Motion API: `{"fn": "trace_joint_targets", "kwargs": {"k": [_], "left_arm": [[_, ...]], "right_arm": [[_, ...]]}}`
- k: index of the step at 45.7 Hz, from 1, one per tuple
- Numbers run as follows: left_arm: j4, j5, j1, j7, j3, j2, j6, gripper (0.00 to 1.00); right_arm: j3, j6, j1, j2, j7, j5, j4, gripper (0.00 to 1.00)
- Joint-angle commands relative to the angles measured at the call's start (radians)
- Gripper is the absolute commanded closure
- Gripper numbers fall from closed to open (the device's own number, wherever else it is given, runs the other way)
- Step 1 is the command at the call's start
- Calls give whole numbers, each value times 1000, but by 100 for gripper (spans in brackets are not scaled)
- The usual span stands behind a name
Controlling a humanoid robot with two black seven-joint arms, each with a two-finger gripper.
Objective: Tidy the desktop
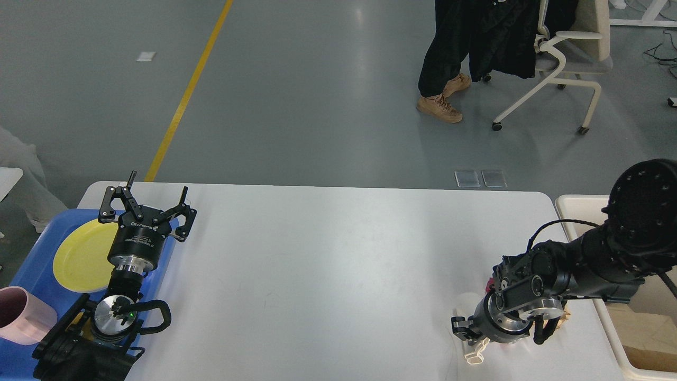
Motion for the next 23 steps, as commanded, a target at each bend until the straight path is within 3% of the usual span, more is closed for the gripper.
{"fn": "trace_joint_targets", "kwargs": {"k": [1, 5, 14, 23], "left_arm": [[0, 0, 0, 0, 0, 0, 0, 4], [0, 0, 0, 0, 1, 0, 0, 4], [0, 0, 0, 0, 0, 0, 0, 4], [0, 0, 0, 0, 0, 0, 0, 4]], "right_arm": [[0, 9, 13, -5, 0, 2, 8, 100], [-2, 32, 62, -25, 0, 5, 52, 100], [-61, 222, 376, -123, 0, 110, 238, 100], [-210, 454, 640, -135, 0, 219, 270, 100]]}}
